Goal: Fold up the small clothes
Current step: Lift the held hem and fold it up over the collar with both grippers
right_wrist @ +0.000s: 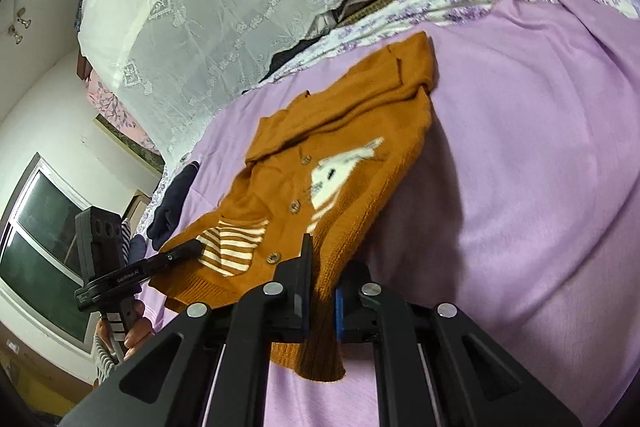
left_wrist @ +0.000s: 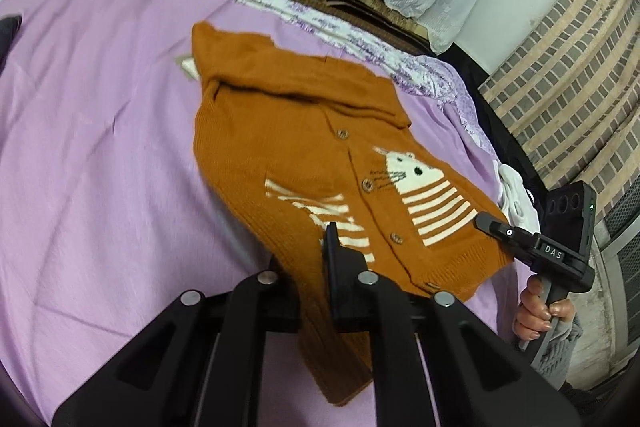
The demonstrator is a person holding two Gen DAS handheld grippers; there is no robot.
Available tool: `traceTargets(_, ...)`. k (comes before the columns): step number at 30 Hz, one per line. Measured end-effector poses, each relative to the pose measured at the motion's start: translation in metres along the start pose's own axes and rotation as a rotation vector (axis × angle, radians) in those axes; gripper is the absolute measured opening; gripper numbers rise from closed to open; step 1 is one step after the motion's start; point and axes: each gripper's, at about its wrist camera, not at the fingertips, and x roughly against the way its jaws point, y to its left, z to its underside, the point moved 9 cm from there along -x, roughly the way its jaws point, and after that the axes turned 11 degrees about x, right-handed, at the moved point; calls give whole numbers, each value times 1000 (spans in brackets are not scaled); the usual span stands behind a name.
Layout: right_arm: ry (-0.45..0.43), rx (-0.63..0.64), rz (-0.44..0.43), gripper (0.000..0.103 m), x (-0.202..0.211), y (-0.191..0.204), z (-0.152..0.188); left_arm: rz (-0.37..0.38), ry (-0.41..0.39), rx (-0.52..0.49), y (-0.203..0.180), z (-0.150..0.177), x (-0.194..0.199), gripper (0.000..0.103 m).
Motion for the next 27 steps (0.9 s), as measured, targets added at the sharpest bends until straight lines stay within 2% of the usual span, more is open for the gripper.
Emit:
traceTargets(13,-31,39,-10,9,2,17,-41,-4,-69,-73,-34,-43,8,7)
traceTargets(27,-53,5,-10,9,-9,7,-87,-18,-109,-72,-42,-89,-2,7)
